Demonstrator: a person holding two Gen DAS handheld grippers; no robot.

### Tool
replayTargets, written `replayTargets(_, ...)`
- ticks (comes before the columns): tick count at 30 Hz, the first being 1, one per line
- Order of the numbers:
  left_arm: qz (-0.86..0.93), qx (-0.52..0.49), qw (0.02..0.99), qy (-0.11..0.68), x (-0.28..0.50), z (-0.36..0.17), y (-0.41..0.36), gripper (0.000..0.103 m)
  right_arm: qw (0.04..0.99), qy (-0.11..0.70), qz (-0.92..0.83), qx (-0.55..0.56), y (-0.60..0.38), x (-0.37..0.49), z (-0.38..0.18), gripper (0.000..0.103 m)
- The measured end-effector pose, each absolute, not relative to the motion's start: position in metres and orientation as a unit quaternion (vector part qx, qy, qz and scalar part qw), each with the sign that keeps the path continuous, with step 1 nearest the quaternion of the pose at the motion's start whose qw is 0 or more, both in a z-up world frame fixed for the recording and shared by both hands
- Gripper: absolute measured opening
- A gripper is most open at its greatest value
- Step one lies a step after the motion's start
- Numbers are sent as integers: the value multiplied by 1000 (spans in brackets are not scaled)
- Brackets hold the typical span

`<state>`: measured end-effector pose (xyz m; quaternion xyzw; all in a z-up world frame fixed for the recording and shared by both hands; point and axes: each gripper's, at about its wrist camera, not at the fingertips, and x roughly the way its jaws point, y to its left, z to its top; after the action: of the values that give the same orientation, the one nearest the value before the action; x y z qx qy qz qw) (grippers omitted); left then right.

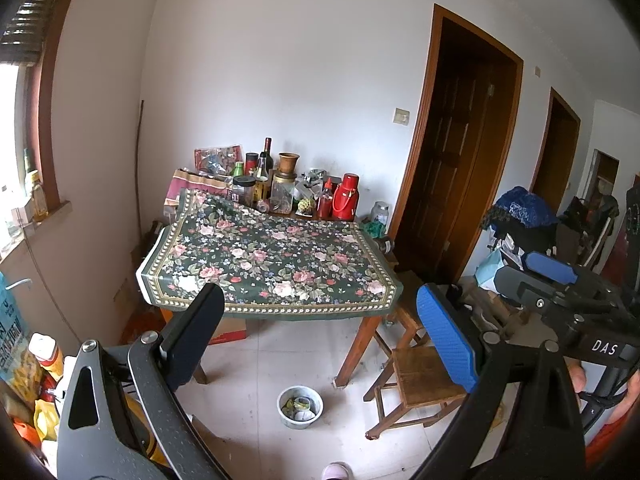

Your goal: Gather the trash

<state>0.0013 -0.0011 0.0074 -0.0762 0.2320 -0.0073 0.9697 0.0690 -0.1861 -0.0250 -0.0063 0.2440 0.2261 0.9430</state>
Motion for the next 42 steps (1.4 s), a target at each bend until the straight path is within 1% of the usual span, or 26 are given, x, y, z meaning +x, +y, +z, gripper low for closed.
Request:
replayTargets(13, -11, -81, 968, 239, 7, 6, -1, 98, 942, 249, 226, -5, -187, 70, -25, 93)
replayTargets(19, -10, -87, 967, 238, 9, 4, 0, 101, 941, 251, 226, -7, -185, 70, -27, 93)
replayTargets(28, -9, -93, 966, 240, 12, 1, 3, 101, 941, 252, 228, -5, -186, 71, -28, 93)
replayTargets(42, -5, -76, 972, 223, 12, 4, -4, 101, 942, 251, 221, -3, -179, 71, -27, 93)
